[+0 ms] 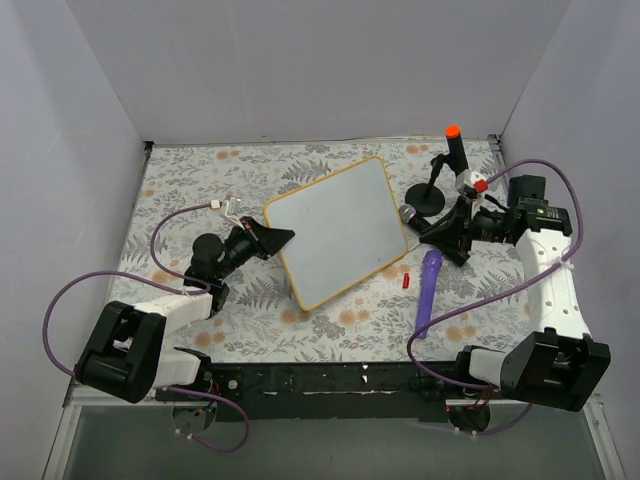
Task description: Write a sentence on the whiteboard
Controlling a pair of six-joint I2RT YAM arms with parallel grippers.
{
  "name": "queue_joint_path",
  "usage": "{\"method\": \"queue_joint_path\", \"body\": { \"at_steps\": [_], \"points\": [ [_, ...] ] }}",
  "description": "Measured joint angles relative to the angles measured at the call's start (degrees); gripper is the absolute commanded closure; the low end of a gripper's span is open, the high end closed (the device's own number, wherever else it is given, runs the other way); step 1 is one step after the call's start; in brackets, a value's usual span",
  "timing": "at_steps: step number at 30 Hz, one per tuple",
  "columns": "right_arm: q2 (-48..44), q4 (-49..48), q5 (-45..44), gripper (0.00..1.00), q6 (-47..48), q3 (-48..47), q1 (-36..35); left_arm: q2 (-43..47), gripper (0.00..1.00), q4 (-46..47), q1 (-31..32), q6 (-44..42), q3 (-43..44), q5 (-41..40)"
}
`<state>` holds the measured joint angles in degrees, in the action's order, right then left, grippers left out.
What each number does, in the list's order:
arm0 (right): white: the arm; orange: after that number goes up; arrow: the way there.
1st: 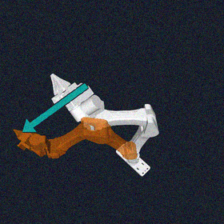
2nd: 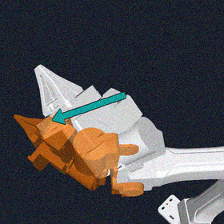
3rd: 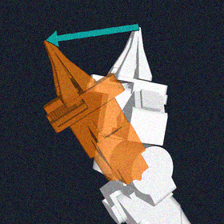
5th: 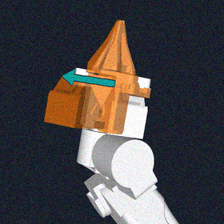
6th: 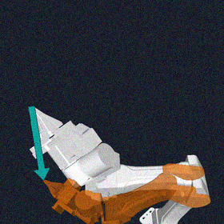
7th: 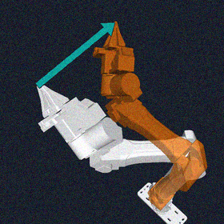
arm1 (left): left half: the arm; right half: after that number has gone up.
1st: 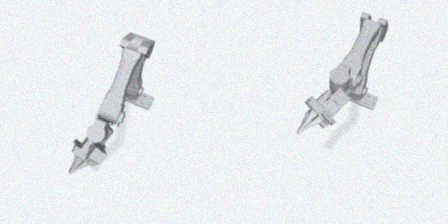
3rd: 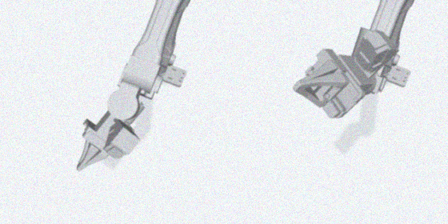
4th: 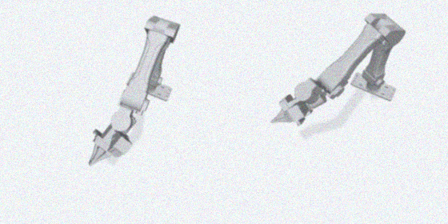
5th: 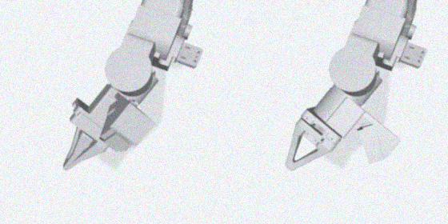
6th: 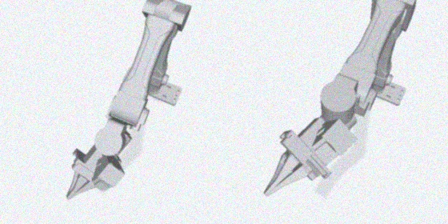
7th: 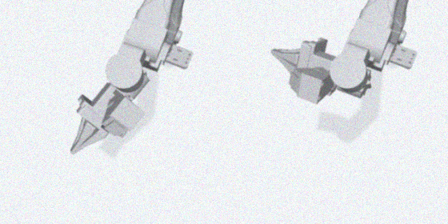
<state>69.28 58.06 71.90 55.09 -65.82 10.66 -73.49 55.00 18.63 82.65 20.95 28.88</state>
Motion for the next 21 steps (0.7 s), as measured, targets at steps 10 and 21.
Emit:
{"method": "queue_joint_path", "body": {
  "at_steps": [10,21],
  "points": [
    [-1.6,-16.9,-11.8,0.99,-14.3,0.6,-25.5,4.1,1.0,-8.0,1.4,-0.5,1.0,-1.4],
    [2.8,-22.0,-20.5,0.99,-19.3,-2.3,-38.6,6.4,1.0,-12.0,2.2,-0.6,1.6,-3.1]
  ]
}}
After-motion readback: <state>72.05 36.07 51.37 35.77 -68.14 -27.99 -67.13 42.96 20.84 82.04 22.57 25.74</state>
